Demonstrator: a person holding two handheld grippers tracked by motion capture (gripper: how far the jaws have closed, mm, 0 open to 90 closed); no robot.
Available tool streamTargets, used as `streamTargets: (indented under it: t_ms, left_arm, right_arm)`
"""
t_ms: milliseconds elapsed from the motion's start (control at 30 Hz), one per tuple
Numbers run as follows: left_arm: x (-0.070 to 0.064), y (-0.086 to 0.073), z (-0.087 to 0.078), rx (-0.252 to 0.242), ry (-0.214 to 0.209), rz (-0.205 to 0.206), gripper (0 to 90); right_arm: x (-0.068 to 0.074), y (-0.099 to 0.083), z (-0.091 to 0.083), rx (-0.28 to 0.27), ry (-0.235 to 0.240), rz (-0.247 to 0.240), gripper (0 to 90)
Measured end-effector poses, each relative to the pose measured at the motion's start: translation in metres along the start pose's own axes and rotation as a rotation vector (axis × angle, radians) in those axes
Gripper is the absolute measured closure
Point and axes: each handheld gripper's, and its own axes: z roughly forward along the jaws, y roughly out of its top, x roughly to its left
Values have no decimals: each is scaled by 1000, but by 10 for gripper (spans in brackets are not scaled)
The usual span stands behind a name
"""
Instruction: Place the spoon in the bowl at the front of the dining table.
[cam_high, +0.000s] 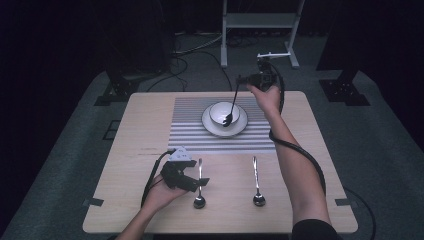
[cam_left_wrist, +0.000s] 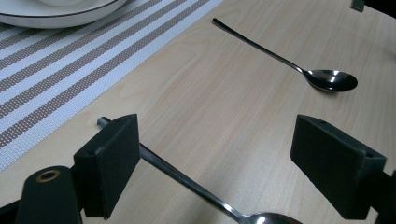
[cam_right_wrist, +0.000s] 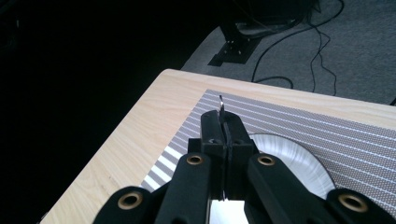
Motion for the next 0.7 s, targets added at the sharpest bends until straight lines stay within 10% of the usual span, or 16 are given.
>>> streamTargets:
  t_ms: [700]
  left_arm:
    - [-2, 0, 1, 7, -11, 7, 148]
  right_arm:
    - [-16, 0, 13, -38, -54, 61, 889]
